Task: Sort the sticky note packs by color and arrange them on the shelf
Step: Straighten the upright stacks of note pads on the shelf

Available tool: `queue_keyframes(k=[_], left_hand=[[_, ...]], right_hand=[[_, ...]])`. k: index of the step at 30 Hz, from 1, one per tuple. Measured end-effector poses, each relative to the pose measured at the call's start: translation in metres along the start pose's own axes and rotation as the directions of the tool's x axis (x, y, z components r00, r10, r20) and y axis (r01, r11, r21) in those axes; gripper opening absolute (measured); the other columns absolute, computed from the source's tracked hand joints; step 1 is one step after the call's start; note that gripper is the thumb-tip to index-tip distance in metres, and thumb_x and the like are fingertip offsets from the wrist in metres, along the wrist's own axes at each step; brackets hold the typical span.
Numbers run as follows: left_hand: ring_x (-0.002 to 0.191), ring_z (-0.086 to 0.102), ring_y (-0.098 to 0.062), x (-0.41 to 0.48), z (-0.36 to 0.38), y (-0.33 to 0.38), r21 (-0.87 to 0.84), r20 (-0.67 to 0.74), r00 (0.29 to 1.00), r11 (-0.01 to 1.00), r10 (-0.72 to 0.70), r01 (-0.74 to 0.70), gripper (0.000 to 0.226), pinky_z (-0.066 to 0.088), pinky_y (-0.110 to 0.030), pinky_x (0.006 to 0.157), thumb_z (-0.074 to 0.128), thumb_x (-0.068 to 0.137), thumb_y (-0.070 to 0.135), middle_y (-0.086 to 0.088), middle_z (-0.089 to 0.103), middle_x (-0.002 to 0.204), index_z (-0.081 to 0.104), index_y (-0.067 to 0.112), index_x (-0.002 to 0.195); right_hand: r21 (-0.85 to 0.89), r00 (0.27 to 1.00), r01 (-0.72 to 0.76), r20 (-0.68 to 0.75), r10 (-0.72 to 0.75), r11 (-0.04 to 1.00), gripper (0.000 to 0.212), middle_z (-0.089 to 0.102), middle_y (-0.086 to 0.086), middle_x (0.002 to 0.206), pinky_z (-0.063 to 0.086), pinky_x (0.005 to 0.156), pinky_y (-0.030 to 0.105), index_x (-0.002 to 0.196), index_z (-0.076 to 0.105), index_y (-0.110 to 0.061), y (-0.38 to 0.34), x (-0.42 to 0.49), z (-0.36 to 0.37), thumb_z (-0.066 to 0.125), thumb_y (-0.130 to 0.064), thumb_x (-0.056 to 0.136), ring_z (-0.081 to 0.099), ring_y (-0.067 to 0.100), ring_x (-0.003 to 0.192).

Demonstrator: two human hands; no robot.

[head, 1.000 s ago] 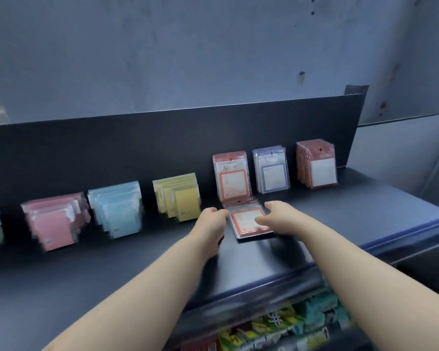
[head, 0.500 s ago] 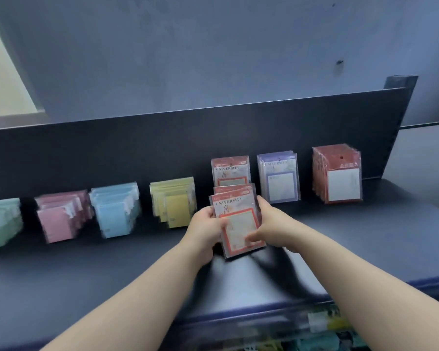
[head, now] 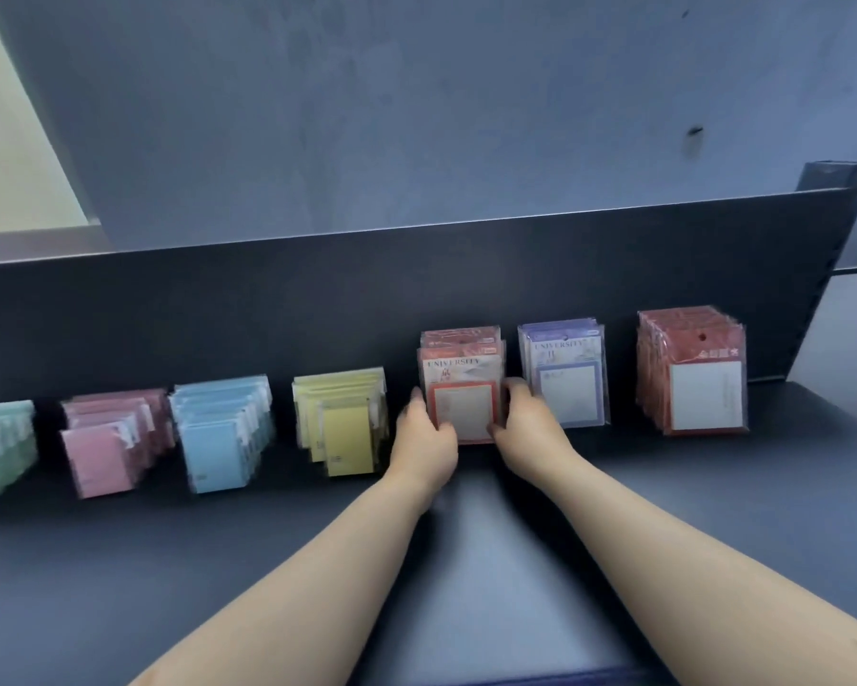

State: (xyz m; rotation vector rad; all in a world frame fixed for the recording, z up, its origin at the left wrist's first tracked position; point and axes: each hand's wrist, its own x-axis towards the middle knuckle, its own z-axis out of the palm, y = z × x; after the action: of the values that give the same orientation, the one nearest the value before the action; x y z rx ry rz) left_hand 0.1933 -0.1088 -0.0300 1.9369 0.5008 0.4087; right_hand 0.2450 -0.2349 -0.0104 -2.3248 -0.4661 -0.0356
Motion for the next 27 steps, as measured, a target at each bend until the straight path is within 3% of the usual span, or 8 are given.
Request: queue_keyframes(k=[3, 6, 9, 12, 15, 18, 21, 27], left_hand=[[0.128, 0.045, -0.024, -0.002, 0.004, -0.007, 0.053, 0.046, 0.999, 0.999, -0.009, 0.007, 0.070, 0.037, -0.041, 0.110, 0.040, 0.073, 0.024, -0.006, 0.048, 0.138, 0.033, 0.021, 0.143], [0.134, 0.040, -0.025, -0.007, 0.005, -0.006, 0.080, 0.060, 0.998, 0.997, 0.018, -0.023, 0.065, 0.033, -0.041, 0.112, 0.044, 0.084, 0.020, -0.008, 0.044, 0.144, 0.026, 0.017, 0.147], [0.144, 0.023, -0.020, -0.019, 0.002, 0.003, 0.071, 0.062, 0.998, 0.997, 0.017, -0.021, 0.067, 0.017, -0.026, 0.116, 0.043, 0.094, 0.009, -0.006, 0.026, 0.155, 0.010, 0.009, 0.152], [0.145, 0.016, -0.019, -0.021, 0.003, 0.002, 0.090, 0.025, 1.000, 0.996, 0.017, -0.019, 0.068, 0.012, -0.020, 0.112, 0.042, 0.094, 0.006, -0.008, 0.018, 0.158, 0.007, 0.007, 0.152], [0.145, 0.017, -0.021, -0.020, 0.004, 0.002, 0.099, 0.015, 1.000, 0.995, 0.025, -0.026, 0.068, 0.012, -0.023, 0.114, 0.043, 0.091, 0.004, -0.010, 0.020, 0.157, 0.011, 0.005, 0.151], [0.142, 0.027, -0.025, -0.019, 0.004, 0.001, 0.100, 0.002, 1.000, 0.995, 0.029, -0.029, 0.068, 0.021, -0.035, 0.117, 0.044, 0.085, 0.005, -0.012, 0.031, 0.152, 0.021, 0.006, 0.149], [0.141, 0.028, -0.026, -0.021, 0.002, 0.003, 0.128, 0.006, 1.000, 0.992, 0.020, -0.021, 0.066, 0.024, -0.037, 0.116, 0.045, 0.086, 0.006, -0.014, 0.030, 0.152, 0.022, 0.005, 0.148], [0.146, 0.010, -0.023, -0.032, -0.012, 0.012, 0.221, 0.049, 0.999, 0.975, 0.014, -0.024, 0.069, 0.009, -0.028, 0.116, 0.044, 0.093, 0.010, -0.014, 0.010, 0.158, 0.008, 0.005, 0.151]], right_hand=[[0.050, 1.000, -0.007, -0.028, 0.009, 0.999, 0.052, 0.051, 0.017, 0.123, 0.044, 0.090, 0.037, 0.133, 0.037, -0.010, 0.006, 0.000, 0.007, 0.057, -0.007, 0.085, 0.053, 0.036, 0.112], [0.085, 0.998, -0.010, -0.064, 0.015, 0.996, 0.052, 0.051, 0.018, 0.126, 0.045, 0.088, 0.037, 0.132, 0.037, -0.009, 0.008, -0.002, 0.013, 0.058, -0.009, 0.084, 0.052, 0.036, 0.112], [0.092, 0.997, -0.017, -0.078, 0.024, 0.996, 0.066, 0.041, 0.018, 0.137, 0.039, 0.094, 0.033, 0.141, 0.029, -0.006, 0.010, -0.004, 0.017, 0.061, -0.009, 0.083, 0.046, 0.035, 0.122], [0.105, 0.996, -0.026, -0.087, 0.035, 0.994, 0.077, 0.032, 0.018, 0.144, 0.032, 0.103, 0.030, 0.144, 0.023, -0.005, 0.011, -0.005, 0.018, 0.065, -0.010, 0.080, 0.038, 0.033, 0.131], [0.116, 0.995, -0.020, -0.098, 0.031, 0.993, 0.080, 0.030, 0.017, 0.145, 0.031, 0.106, 0.031, 0.144, 0.022, -0.006, 0.012, -0.006, 0.019, 0.066, -0.013, 0.078, 0.035, 0.032, 0.132], [0.124, 0.993, -0.002, -0.116, 0.017, 0.992, 0.080, 0.031, 0.017, 0.143, 0.030, 0.108, 0.033, 0.144, 0.022, -0.007, 0.012, -0.007, 0.020, 0.066, -0.013, 0.078, 0.034, 0.032, 0.132], [0.085, 0.985, 0.063, -0.167, -0.048, 0.994, 0.079, 0.031, 0.016, 0.141, 0.029, 0.110, 0.035, 0.145, 0.023, -0.005, 0.009, -0.011, 0.018, 0.064, -0.013, 0.078, 0.033, 0.032, 0.131], [-0.136, 0.936, 0.272, -0.192, -0.295, 0.953, 0.066, 0.036, 0.011, 0.140, 0.028, 0.109, 0.033, 0.141, 0.035, -0.005, -0.002, -0.016, -0.004, 0.058, -0.013, 0.080, 0.032, 0.028, 0.131]])
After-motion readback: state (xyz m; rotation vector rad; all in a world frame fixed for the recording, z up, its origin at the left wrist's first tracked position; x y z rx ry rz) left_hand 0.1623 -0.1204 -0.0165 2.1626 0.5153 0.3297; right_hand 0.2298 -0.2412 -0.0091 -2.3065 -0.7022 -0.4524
